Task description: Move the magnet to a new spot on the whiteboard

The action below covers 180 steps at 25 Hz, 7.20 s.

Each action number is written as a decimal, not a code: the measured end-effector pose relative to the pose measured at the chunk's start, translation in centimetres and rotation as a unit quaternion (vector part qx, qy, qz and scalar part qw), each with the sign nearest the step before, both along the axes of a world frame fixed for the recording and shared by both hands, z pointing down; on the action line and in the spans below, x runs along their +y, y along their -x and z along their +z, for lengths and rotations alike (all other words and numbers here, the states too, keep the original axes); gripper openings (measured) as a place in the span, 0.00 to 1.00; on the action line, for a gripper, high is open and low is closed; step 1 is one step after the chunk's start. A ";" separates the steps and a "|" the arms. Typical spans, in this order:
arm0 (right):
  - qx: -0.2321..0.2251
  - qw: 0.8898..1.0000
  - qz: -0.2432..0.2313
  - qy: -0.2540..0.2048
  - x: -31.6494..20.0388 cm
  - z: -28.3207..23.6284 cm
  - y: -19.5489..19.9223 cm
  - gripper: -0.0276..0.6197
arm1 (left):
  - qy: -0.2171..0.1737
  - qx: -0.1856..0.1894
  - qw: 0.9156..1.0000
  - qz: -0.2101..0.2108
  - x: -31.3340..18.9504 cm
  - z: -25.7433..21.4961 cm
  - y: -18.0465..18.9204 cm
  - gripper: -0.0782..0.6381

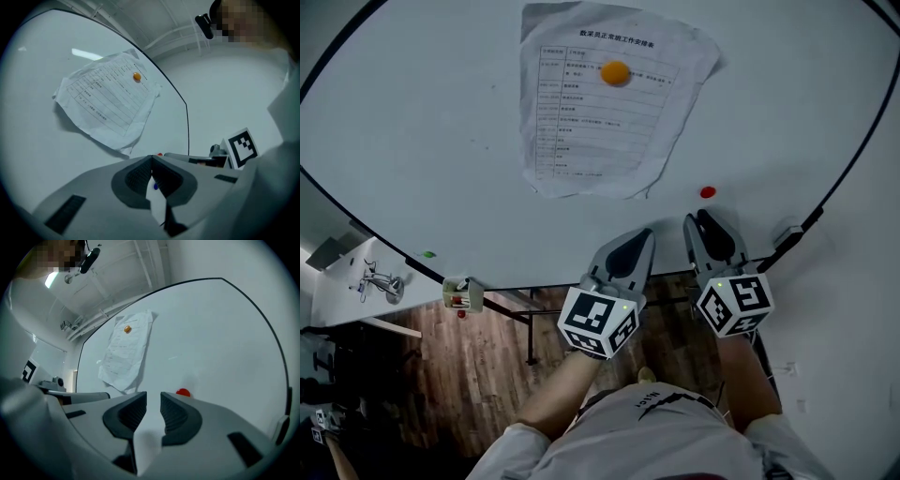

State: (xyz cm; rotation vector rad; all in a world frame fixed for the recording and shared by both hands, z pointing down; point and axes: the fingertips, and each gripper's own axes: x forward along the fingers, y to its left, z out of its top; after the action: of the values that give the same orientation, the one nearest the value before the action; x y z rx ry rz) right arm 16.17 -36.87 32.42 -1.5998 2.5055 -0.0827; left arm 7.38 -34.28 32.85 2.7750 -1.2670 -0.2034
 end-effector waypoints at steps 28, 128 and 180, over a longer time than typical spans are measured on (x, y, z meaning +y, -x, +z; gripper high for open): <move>0.072 0.992 0.100 0.006 -5.3 1.3 -4.0 0.26 | 0.006 -0.009 1.000 0.005 -2.6 0.7 -2.0 0.12; 0.118 0.990 0.023 -0.074 -3.6 -6.0 13.7 0.24 | -0.002 0.006 0.996 -0.084 2.8 -0.1 12.8 0.12; 0.072 0.997 -0.033 0.000 7.4 -0.6 17.1 0.20 | 0.015 0.010 0.996 -0.083 11.8 0.9 17.1 0.12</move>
State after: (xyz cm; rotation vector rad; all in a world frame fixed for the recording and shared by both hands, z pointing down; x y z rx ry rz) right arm -0.93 -29.43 31.81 -1.5756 2.6665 0.0247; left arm -9.75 -22.44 33.74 2.6364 -1.4844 -0.2198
